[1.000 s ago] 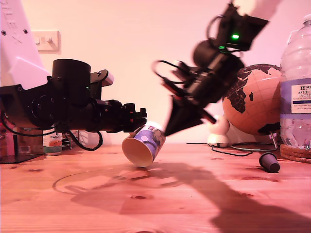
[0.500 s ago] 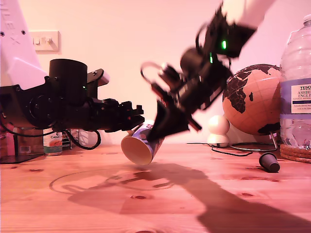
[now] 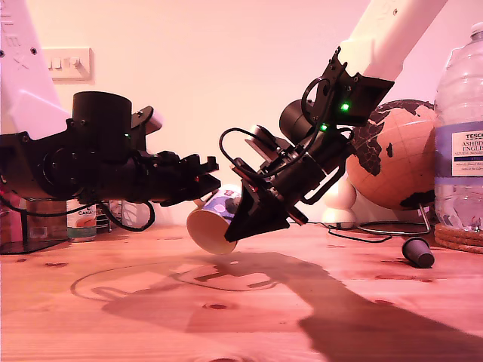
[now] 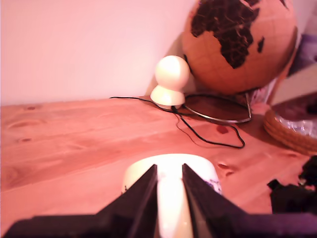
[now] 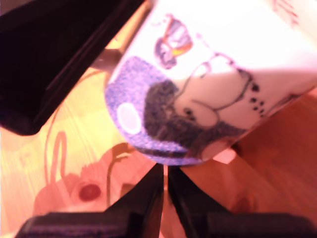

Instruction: Lift the coffee cup and remove the coffee capsule that is hidden under it

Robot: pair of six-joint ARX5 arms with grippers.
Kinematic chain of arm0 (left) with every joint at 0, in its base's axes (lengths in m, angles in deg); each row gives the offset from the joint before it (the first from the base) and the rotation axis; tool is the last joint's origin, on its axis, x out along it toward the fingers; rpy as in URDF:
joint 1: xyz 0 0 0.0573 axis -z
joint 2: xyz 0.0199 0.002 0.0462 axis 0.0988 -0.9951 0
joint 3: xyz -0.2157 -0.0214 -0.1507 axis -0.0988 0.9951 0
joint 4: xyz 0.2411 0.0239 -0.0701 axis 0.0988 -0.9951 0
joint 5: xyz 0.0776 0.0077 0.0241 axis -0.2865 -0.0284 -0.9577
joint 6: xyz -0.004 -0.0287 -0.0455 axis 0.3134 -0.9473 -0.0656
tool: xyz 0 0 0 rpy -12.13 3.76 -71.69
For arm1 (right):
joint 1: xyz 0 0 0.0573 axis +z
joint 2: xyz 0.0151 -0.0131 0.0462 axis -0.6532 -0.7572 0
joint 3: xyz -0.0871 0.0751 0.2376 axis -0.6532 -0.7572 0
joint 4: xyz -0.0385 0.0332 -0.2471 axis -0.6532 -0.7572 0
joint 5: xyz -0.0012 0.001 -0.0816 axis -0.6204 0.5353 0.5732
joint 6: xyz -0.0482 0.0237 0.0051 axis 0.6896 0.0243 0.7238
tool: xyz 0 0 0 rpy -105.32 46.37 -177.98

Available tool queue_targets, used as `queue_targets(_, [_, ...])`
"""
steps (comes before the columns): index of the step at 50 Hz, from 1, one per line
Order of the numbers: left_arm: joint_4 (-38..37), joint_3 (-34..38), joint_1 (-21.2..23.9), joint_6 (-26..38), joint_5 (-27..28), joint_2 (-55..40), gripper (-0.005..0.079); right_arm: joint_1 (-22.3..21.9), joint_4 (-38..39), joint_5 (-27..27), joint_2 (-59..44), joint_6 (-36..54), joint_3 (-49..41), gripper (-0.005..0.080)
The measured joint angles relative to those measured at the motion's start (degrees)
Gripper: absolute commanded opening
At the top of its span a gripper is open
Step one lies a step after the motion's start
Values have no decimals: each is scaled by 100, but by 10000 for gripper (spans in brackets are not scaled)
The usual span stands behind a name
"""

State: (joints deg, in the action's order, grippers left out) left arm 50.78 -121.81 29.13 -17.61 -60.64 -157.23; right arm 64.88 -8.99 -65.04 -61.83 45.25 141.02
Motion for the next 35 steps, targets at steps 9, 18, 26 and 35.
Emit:
queue_targets(9, [2,0,-9,-160,-17,0,-21,0,61,39,0,0,0,-13])
queue_targets(18, [39,0,-39,-326,129,0,-21,-15,68,151,0,0,0,-13])
queue_targets(26, [72,0,-77,-501,326,0,-21,-76,70,162,0,0,-2,-13])
queue_targets(35, [81,0,-92,-702,481,0,-21,-153,72,181,0,20,-2,-13])
